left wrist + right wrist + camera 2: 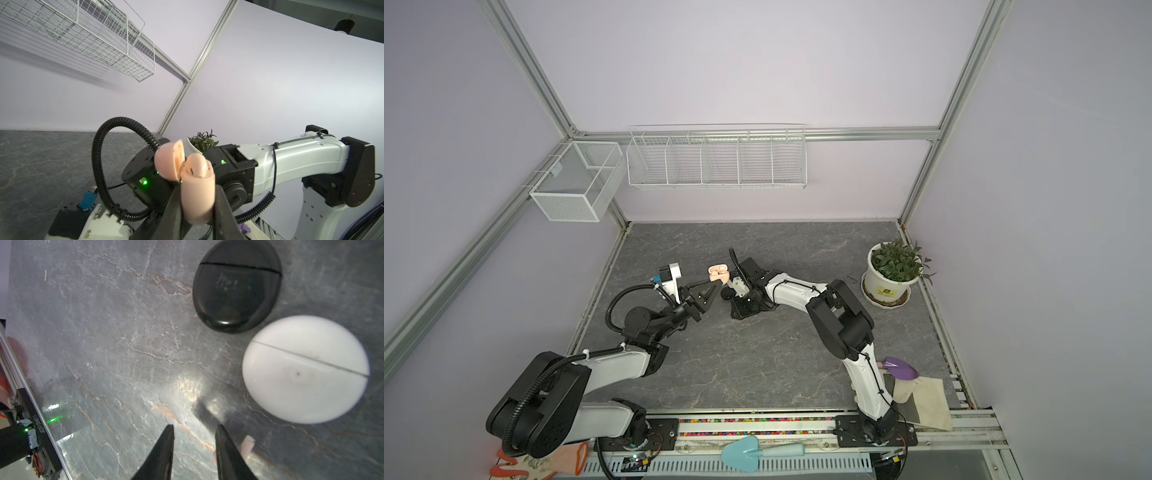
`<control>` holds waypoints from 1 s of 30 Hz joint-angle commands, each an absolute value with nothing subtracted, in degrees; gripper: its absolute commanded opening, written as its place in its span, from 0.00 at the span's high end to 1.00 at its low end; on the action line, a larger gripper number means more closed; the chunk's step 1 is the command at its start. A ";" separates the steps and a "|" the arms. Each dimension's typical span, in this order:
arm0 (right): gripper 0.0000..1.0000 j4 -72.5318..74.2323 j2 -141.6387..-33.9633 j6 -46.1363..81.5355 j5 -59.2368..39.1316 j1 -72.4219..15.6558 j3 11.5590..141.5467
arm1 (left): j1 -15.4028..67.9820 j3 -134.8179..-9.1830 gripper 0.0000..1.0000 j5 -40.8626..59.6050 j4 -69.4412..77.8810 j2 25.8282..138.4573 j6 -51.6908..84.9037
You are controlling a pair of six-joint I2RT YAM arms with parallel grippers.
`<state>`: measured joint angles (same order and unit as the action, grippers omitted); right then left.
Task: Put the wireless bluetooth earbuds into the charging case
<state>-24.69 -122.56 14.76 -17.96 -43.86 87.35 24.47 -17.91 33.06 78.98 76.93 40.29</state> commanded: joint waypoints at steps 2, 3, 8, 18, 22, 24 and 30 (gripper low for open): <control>0.59 -26.74 -122.87 12.83 -17.15 -43.55 87.58 | 24.17 -17.50 1.00 33.87 81.12 76.21 40.85; 0.58 -27.12 -122.79 12.72 -16.86 -43.51 87.51 | 24.22 -17.49 1.00 33.92 81.12 76.23 40.87; 0.54 -28.09 -121.73 12.26 -15.43 -43.35 86.51 | 24.24 -17.56 1.00 34.01 81.12 76.29 40.96; 0.53 -28.44 -117.64 13.15 -15.19 -43.19 81.54 | 24.08 -17.58 1.00 34.15 81.12 76.29 40.87; 0.53 -27.72 -115.44 14.40 -15.62 -43.24 77.94 | 24.11 -17.58 1.00 34.10 81.12 76.29 40.83; 0.53 -27.26 -114.39 15.15 -15.99 -43.47 76.13 | 24.09 -17.59 1.00 34.11 81.12 76.29 40.78; 0.52 -26.24 -111.60 17.67 -17.08 -44.71 71.29 | 24.06 -17.67 1.00 34.19 81.12 76.44 40.78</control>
<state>-25.21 -113.16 15.70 -16.32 -43.79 73.91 24.38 -17.82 33.30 78.98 76.93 40.32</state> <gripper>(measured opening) 0.472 0.192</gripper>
